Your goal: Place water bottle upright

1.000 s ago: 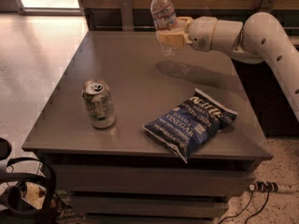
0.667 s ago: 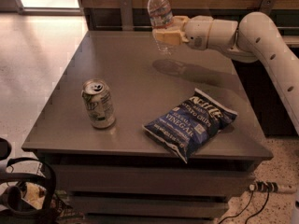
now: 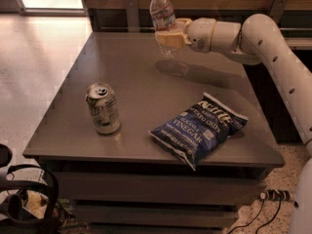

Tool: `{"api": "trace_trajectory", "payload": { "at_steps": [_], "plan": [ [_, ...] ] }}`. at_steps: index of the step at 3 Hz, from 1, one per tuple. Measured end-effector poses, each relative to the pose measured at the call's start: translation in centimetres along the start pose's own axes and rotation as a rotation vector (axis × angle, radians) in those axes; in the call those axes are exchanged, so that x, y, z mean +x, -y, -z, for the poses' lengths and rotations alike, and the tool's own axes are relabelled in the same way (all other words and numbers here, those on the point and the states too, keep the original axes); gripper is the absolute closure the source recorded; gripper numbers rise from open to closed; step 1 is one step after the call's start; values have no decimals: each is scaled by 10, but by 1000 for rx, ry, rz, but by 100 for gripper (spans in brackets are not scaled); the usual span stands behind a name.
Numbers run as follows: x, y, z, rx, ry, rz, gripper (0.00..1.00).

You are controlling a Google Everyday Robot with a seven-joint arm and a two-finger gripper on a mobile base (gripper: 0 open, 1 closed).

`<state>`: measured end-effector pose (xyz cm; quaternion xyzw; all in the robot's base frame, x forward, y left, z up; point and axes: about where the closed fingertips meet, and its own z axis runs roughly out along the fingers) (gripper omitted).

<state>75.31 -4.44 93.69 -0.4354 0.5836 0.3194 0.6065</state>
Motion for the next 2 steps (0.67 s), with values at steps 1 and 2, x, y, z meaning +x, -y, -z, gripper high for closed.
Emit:
{"api": "trace_trajectory", "payload": {
  "at_steps": [1, 2],
  "plan": [
    [10, 4, -6, -3, -2, -13, 100],
    [21, 9, -9, -1, -5, -28, 100]
  ]
}}
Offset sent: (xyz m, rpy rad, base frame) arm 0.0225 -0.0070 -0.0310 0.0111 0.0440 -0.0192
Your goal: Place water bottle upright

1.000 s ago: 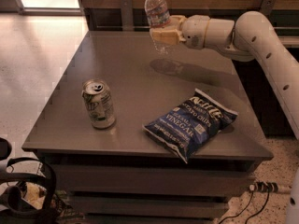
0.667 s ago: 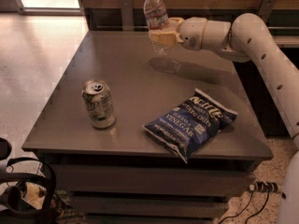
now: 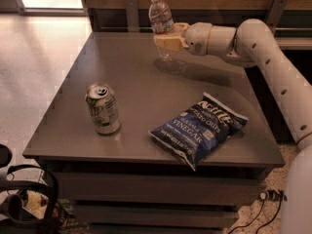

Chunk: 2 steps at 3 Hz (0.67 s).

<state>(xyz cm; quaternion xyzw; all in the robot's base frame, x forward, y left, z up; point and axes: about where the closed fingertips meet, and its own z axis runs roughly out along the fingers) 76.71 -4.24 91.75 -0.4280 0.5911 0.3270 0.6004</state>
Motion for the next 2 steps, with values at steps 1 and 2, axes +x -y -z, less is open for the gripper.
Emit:
{"api": "trace_trajectory", "payload": {
  "at_steps": [1, 2],
  "plan": [
    [12, 3, 3, 11, -25, -15, 100],
    [28, 4, 11, 28, -56, -39, 100]
  ]
}}
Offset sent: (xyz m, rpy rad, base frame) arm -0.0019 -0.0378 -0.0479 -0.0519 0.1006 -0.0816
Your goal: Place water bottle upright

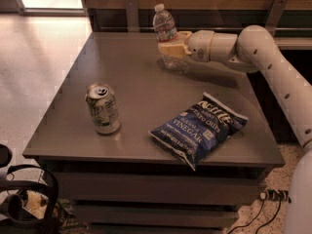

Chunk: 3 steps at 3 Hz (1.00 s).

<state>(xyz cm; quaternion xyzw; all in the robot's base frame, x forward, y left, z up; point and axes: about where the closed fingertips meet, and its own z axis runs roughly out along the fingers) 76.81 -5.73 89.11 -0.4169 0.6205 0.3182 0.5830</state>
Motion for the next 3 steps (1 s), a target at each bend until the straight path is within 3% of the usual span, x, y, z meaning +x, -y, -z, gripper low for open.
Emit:
{"api": "trace_trajectory", "payload": {
  "at_steps": [1, 2, 3],
  "plan": [
    [21, -1, 15, 30, -23, -36, 100],
    [18, -1, 15, 30, -23, -36, 100],
    [17, -1, 15, 29, -23, -36, 82]
  ]
}}
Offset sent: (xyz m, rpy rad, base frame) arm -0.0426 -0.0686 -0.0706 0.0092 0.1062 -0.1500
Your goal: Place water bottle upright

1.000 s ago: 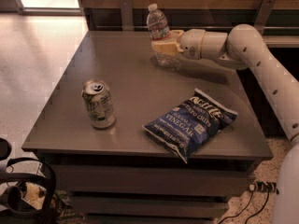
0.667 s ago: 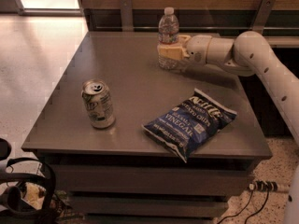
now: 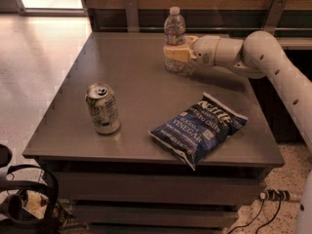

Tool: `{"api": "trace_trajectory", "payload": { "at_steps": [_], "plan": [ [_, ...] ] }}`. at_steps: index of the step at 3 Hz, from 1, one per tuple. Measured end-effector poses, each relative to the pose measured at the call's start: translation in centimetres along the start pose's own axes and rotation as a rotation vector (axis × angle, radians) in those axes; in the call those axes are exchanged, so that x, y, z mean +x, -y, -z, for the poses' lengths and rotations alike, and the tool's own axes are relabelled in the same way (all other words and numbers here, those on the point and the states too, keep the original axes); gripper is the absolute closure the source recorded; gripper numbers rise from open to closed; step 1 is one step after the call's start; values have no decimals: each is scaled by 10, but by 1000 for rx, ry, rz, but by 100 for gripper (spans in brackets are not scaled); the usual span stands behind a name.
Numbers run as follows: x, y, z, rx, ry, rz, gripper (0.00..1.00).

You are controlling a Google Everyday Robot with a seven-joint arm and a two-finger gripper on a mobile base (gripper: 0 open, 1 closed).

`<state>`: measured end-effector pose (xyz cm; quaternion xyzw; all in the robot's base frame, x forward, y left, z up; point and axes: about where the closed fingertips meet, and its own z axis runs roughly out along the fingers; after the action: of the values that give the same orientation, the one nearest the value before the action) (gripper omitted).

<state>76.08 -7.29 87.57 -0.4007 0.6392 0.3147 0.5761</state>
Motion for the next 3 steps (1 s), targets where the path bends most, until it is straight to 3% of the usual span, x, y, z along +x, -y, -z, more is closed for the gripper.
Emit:
{"api": "trace_trajectory", "payload": {
  "at_steps": [3],
  "plan": [
    [-1, 0, 0, -1, 0, 0, 4]
  ]
}}
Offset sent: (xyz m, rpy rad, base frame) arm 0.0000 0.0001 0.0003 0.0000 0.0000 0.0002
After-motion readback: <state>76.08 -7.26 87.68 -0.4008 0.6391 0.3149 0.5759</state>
